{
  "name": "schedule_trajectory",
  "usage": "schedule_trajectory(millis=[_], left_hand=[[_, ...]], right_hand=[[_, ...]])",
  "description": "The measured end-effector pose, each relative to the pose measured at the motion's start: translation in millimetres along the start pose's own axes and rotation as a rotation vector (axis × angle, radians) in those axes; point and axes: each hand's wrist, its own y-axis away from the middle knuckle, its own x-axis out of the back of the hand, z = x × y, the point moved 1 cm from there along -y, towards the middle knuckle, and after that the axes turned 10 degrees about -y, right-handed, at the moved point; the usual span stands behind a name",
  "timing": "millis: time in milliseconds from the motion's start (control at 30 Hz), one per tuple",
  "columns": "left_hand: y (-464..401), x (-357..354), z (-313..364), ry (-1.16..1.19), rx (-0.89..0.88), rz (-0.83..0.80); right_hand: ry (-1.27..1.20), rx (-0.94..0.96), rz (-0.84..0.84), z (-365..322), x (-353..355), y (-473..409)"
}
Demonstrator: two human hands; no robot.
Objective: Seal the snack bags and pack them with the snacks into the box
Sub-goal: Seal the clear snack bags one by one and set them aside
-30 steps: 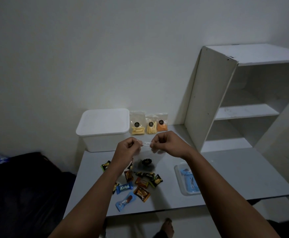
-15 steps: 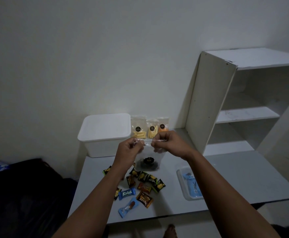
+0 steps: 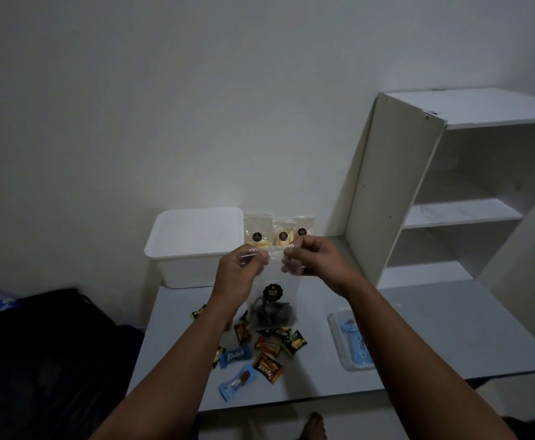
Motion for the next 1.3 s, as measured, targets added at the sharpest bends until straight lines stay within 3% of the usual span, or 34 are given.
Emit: schedule_trajectory(millis=[633, 1100, 1300], left_hand=[[1, -5, -3, 0.107, 0.030, -0.025], [4, -15, -6, 0.079, 0.013, -0.029], [1, -14, -9, 0.007, -0.020, -0.017]], right_hand=[[-0.222, 0.035, 0.171, 3, 18, 3], [-0.120, 0.076, 0.143, 2, 13, 8], [0.040, 0.068, 0.095, 3, 19, 8]])
